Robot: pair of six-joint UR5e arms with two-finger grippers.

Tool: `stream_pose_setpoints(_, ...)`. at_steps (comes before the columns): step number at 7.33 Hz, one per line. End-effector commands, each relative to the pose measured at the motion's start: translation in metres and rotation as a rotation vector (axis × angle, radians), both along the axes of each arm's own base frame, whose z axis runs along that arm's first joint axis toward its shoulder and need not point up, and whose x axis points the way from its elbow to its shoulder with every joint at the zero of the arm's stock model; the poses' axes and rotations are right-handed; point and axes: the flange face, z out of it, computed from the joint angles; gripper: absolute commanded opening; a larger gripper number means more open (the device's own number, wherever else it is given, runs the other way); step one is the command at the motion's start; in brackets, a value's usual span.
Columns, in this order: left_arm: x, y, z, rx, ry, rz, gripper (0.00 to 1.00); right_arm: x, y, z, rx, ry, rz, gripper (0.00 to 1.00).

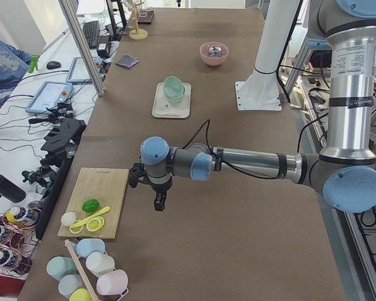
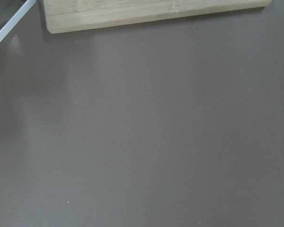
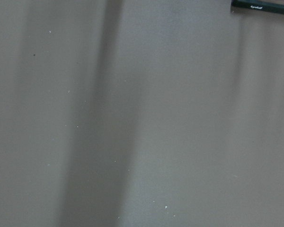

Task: Stack green bowls together

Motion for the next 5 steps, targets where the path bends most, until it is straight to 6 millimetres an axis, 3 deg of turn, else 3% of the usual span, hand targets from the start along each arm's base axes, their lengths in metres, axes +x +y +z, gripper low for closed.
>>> stream_pose_setpoints(1, -0.001, 0.002, 0.000, 0.006, -0.002, 0.003, 0.97, 0.000, 0.005, -0.003, 0.001, 0.014, -0.014, 1.00)
stream_pose_setpoints(5, 0.001, -0.008, -0.029, 0.128, 0.018, -0.001, 0.98, 0.000, 0.004, -0.005, 0.007, 0.028, -0.015, 1.00)
